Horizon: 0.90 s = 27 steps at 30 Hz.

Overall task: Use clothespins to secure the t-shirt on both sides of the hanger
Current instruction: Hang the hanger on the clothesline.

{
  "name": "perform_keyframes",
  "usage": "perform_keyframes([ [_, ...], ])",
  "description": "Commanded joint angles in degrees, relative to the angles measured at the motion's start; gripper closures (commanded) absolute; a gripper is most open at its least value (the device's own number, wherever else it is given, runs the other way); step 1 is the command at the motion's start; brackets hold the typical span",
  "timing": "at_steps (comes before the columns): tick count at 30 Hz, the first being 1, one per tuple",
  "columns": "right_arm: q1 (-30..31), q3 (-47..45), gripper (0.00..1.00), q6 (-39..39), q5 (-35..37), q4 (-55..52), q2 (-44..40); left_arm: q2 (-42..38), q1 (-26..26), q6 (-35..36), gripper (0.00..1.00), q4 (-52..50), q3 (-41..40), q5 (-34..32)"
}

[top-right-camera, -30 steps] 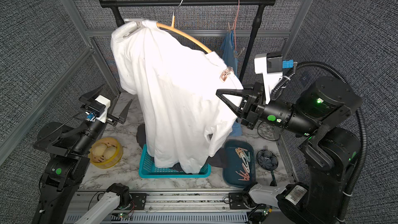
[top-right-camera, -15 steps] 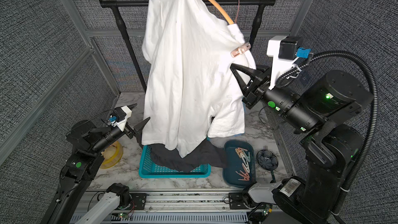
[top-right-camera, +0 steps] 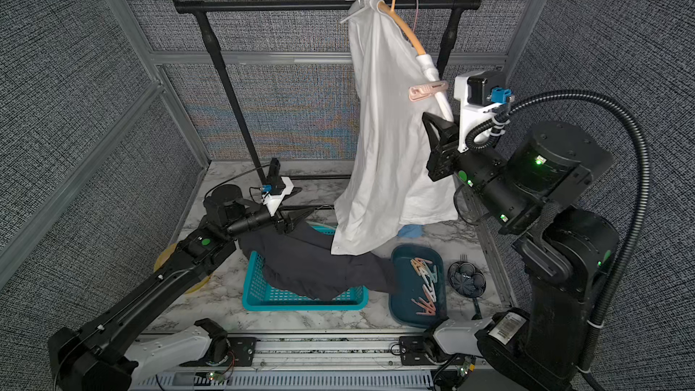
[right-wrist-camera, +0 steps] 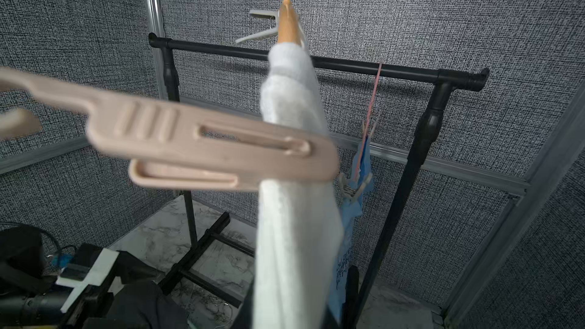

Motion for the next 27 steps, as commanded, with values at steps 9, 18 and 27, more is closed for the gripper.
perform_keyframes([
  [9, 3.81, -1.58, 1.00, 4.04, 2.91, 8.64, 6.92, 13.40, -5.93, -1.66, 0.23, 8.56, 5.77, -5.86],
  [18, 6.35, 2.27, 1.00, 5.77, 16.15, 11.84, 13.52, 12.98, -6.43, -2.38, 0.24, 12.62, 2.39, -12.89],
  [27, 6.35, 4.81, 1.00, 5.92, 20.42, 13.21, 18.37, 8.85, -6.48, -1.02, 0.25, 12.53, -0.98, -16.49],
])
